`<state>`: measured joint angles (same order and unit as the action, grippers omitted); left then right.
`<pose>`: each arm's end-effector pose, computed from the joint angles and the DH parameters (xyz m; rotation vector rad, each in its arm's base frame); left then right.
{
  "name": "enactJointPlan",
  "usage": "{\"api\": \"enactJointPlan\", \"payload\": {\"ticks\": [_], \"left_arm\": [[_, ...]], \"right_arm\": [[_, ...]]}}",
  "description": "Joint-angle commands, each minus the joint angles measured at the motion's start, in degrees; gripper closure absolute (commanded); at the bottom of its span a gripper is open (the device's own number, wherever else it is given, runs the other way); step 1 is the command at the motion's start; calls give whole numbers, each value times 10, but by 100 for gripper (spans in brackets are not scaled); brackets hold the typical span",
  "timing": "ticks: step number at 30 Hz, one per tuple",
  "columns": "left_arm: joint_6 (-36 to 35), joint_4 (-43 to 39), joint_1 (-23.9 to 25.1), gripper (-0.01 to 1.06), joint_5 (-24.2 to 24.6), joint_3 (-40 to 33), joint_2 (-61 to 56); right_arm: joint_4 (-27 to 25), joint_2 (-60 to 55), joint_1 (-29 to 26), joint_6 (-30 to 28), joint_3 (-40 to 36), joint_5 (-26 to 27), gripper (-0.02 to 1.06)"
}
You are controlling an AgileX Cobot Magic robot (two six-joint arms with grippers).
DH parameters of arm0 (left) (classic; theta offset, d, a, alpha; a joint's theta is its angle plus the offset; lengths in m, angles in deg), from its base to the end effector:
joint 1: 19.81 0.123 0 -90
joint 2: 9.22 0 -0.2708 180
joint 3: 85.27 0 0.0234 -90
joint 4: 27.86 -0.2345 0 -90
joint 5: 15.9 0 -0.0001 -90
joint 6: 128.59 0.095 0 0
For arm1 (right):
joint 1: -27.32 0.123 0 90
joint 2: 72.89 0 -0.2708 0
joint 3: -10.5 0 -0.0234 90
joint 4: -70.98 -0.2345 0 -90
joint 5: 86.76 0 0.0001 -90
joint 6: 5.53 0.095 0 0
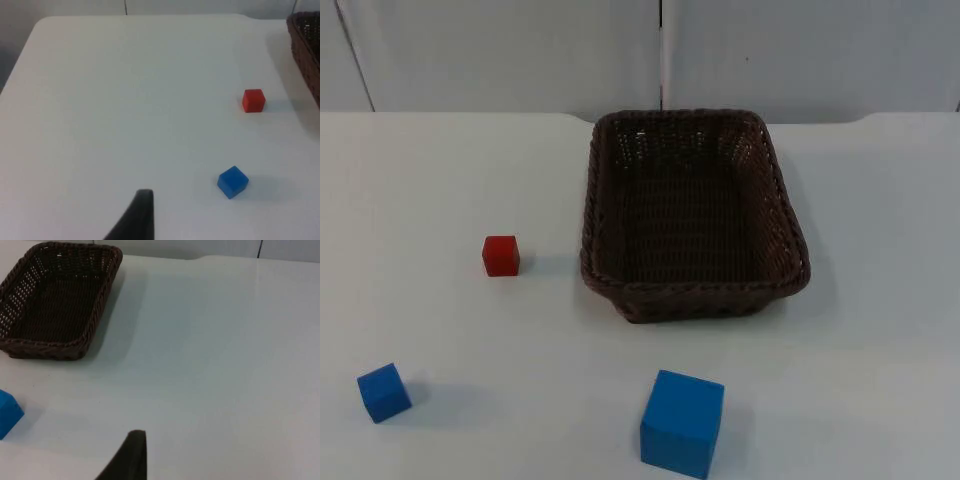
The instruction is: Pick up the basket with the left hand and place the largest block into the basket with the right hand.
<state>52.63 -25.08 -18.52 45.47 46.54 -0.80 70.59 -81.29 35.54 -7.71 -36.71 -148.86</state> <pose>-0.0011 -0.0041 0.2667 0.0012 2.0583 -0.0311 -0.0036 0.0001 0.2701 -0.1867 2.0467 0.0736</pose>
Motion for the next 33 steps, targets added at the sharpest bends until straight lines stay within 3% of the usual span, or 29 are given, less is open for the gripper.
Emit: {"api": "enactJointPlan", "payload": {"ticks": [1, 27, 33], "left_arm": [[0, 8, 1, 0, 2, -3, 8], [6, 56, 1, 0, -25, 21, 98], [29, 101, 1, 0, -62, 40, 141]], "right_arm": [[1, 2, -5, 2, 0, 3, 0], [1, 2, -5, 2, 0, 3, 0], [1, 2, -5, 2, 0, 3, 0]]}}
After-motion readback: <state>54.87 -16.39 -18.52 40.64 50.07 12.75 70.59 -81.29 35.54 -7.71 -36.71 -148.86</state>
